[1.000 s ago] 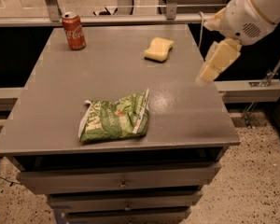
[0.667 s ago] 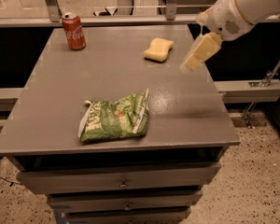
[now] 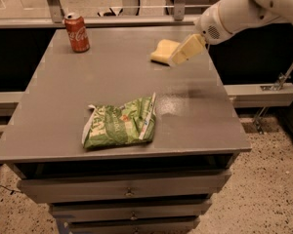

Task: Move sponge near green jalapeno chip bag

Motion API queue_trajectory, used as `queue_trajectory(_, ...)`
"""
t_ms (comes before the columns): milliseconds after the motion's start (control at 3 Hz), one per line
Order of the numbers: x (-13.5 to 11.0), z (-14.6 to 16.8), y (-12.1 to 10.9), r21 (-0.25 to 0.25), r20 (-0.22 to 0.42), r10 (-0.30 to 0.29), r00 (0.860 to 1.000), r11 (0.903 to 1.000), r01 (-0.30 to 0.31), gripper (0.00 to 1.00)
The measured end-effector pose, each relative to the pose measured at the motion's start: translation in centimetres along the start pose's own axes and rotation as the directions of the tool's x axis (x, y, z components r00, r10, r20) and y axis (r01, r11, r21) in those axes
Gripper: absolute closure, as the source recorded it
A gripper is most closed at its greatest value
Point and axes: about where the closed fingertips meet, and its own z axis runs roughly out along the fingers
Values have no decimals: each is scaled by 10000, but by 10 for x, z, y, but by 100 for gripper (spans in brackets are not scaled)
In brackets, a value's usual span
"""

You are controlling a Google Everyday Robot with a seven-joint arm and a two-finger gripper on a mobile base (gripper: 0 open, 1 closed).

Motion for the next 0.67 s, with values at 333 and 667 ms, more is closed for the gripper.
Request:
queue_trajectory(333,-4,37,-8,377,-63,565,9984,9977,-562,0)
queue_trajectory(667,-3,67,-13,513,-255,903,9956,9947,-889,0)
